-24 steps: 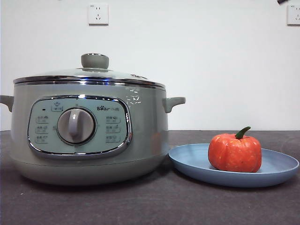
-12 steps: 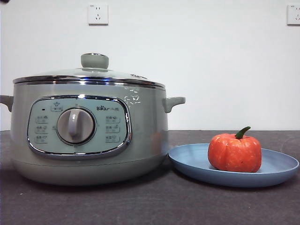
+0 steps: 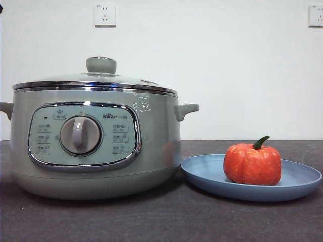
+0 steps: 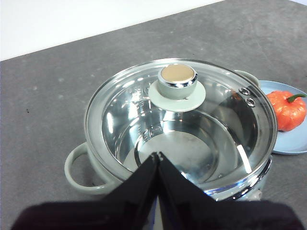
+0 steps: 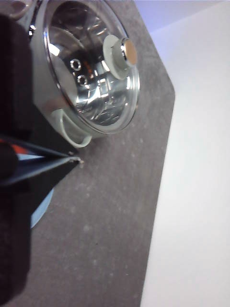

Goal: Take the pumpkin out from the steamer,put the pumpkin in the blue plate,close the lid

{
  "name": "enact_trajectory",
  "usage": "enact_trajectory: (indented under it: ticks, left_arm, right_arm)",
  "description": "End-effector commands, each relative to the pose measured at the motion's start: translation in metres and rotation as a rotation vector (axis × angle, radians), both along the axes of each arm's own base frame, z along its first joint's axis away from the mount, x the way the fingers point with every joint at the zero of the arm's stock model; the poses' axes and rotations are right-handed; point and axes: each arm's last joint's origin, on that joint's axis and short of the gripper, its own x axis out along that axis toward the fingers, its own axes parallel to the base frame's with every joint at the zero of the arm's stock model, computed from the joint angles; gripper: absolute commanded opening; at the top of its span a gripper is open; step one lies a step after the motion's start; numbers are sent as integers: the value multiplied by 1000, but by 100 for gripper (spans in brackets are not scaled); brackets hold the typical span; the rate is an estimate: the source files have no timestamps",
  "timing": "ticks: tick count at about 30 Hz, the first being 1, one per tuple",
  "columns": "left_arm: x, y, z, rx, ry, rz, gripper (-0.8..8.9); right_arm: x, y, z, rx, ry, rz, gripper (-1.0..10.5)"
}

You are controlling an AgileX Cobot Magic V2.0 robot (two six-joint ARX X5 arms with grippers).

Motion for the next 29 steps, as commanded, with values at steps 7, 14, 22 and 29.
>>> enact_trajectory:
  ticks: [7, 14, 22, 29]
  left_arm:
    - [0, 0, 0, -6, 3, 0, -4]
    - [-32, 24, 5, -5, -133, 83, -4]
    - [-41, 41, -23, -13, -357, 280, -4]
    - [-11, 43, -92, 34, -297, 354, -4]
  right_arm:
    - [-1, -1, -9, -34, 67, 0, 1]
    - [-4, -2, -15, -66, 126, 0, 1]
    - [-5, -3, -19, -91, 173, 0, 1]
    - [-6, -3, -22, -104, 197, 0, 1]
